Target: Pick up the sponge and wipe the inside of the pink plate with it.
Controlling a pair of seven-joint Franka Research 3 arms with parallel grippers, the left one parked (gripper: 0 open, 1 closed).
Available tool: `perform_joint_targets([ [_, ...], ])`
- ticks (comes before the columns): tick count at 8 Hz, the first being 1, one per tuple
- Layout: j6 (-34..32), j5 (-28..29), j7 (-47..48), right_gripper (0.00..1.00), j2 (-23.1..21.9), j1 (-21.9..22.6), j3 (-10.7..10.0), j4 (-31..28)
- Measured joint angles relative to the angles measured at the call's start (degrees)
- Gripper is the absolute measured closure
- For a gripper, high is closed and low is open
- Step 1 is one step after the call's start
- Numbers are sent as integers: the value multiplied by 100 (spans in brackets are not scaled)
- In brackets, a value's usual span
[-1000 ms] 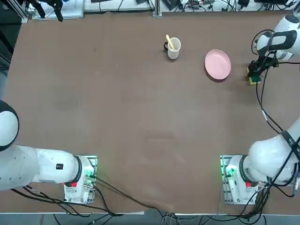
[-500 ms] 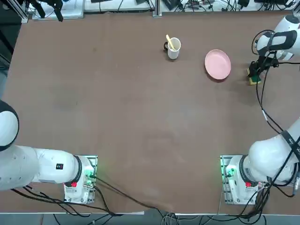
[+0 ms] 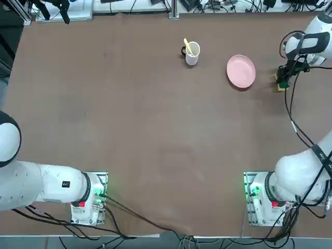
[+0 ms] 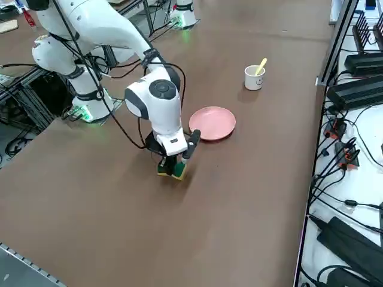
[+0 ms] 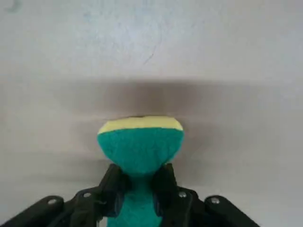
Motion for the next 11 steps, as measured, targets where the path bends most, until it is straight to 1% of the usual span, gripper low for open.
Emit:
perform_joint_targets([
  [2,-880,75,1,66,-313,123,51,355],
  [3,-1299,357,29,66,-442,289,68,572],
  [4,-1544,749,160,67,-508,538,75,722],
  [5,-1609,992,491,67,-518,815,85,765],
  [7,-1583,1097,1508,67,-414,1429,106,791],
  [9,-1517,1104,2702,67,-156,2114,122,1014],
  [10,-1425,1104,3176,67,13,2416,124,1131],
  [11,-1298,1105,3483,66,179,2617,122,1172],
])
